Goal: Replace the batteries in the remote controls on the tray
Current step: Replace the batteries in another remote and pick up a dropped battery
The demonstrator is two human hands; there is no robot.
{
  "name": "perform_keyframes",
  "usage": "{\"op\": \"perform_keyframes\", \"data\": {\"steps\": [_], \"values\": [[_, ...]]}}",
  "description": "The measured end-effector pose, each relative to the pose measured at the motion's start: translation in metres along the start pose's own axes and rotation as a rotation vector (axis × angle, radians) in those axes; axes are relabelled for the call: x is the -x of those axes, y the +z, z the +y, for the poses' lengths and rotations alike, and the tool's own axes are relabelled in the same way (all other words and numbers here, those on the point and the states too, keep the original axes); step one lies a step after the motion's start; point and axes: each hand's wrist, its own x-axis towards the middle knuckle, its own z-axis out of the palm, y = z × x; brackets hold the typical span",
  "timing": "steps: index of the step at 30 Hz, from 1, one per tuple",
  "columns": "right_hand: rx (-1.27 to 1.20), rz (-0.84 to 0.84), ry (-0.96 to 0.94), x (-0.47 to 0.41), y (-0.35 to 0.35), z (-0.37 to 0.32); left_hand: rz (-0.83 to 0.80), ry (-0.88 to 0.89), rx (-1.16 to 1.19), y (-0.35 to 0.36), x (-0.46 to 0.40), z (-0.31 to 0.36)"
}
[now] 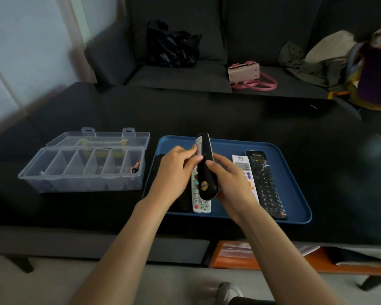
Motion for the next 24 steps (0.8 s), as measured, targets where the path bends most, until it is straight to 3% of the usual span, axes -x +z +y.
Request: {"op": "perform_keyframes", "data": {"steps": [4, 9, 17, 24], "values": [[-0.062, -0.046, 0.024, 0.002, 0.001, -0.002, 0.111, 0.031, -0.016, -0.003, -0.001, -0.001], [-0.133, -0.086, 0.006, 0.005, -0.003, -0.008, -0.011, 0.009, 0.143, -0.001, 0.0, 0.001], [-0.125, -0.077, 0.024, 0.007, -0.002, -0.01, -0.021, -0.075, 0.299, 0.005, -0.002, -0.004], [0.035, 0.013, 0.016, 0.007, -0.003, -0.006, -0.083, -0.012, -0.173, 0.008, 0.003, -0.005]]}}
